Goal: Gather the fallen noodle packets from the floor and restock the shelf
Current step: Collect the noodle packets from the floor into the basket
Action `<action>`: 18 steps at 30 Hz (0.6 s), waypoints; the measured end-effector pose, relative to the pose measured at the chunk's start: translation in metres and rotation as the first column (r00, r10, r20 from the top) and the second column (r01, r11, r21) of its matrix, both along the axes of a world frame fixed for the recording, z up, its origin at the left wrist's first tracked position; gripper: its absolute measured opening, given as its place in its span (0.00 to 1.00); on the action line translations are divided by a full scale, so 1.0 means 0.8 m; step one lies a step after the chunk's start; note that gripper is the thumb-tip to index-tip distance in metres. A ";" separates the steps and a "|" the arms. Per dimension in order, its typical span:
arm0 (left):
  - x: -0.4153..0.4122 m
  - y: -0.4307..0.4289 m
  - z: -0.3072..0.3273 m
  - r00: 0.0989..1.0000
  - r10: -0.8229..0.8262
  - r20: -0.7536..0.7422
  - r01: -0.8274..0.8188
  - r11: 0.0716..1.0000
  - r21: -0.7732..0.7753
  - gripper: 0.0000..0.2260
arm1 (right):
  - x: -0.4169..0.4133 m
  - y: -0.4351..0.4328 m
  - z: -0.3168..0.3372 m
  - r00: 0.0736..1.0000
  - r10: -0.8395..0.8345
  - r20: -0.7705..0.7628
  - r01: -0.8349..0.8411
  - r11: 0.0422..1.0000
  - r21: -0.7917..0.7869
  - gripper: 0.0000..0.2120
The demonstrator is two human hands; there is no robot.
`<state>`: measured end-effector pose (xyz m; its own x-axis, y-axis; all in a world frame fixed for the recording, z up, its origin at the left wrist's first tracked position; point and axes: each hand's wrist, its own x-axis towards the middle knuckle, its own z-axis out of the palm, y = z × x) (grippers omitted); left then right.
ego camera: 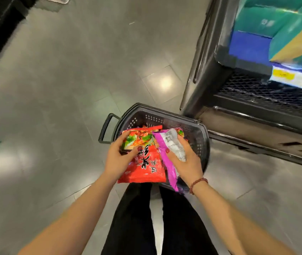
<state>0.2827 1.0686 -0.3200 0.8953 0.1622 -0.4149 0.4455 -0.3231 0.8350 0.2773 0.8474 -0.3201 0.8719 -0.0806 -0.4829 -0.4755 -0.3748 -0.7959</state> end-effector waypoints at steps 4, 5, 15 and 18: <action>0.036 0.010 -0.076 0.993 -0.110 -0.032 0.113 0.988 0.104 0.28 | 0.008 0.011 -0.084 0.990 -0.140 -0.027 0.138 0.988 -0.072 0.31; 0.041 0.013 -0.099 0.991 -0.124 -0.053 0.130 0.984 0.125 0.28 | 0.011 0.014 -0.106 0.985 -0.169 -0.034 0.166 0.983 -0.079 0.31; 0.064 0.004 -0.336 0.979 -0.195 -0.064 0.204 0.964 0.173 0.29 | 0.008 0.026 -0.343 0.955 -0.288 -0.076 0.260 0.930 -0.261 0.33; 0.068 0.004 -0.394 0.962 -0.230 -0.146 0.254 0.952 0.172 0.27 | 0.011 0.035 -0.396 0.942 -0.318 -0.112 0.271 0.912 -0.307 0.32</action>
